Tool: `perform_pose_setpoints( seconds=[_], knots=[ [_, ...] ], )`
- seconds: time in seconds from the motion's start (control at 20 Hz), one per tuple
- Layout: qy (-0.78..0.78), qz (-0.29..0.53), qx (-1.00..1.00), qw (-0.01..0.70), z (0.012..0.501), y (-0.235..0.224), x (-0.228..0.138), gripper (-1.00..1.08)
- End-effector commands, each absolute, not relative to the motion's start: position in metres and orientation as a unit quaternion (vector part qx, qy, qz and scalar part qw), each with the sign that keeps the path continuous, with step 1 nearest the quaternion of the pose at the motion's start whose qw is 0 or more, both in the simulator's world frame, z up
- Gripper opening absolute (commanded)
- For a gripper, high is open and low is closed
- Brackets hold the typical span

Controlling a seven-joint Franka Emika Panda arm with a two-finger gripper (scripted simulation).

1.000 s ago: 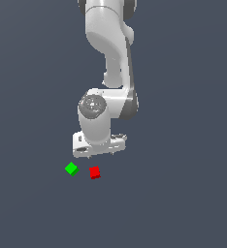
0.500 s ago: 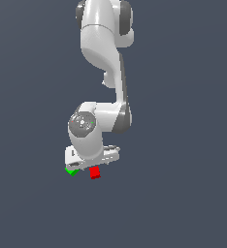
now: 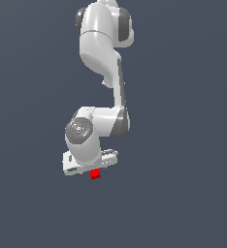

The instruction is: Stack the red cube on top of the green cube.

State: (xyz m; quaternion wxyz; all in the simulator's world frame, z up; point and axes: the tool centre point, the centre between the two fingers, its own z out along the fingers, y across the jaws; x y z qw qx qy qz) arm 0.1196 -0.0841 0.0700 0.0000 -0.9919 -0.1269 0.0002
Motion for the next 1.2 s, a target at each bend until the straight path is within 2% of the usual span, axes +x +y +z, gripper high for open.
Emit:
perform_pose_setpoints(
  seconds=[0.0, 0.25, 0.7, 1.0, 1.05, 1.15],
  knots=[
    [-0.127, 0.0, -0.992, 0.0, 0.07, -0.084, 0.121, 1.0],
    [-0.127, 0.0, -0.992, 0.0, 0.064, -0.084, 0.12, 1.0],
    [-0.128, 0.0, -0.992, 0.0, 0.022, -0.084, 0.119, 1.0],
    [-0.128, 0.0, -0.992, 0.0, 0.02, -0.084, 0.121, 1.0],
    [-0.128, 0.0, -0.992, 0.0, 0.02, -0.084, 0.121, -1.0],
    [-0.128, 0.0, -0.992, 0.0, 0.02, -0.084, 0.121, -1.0]
  ],
)
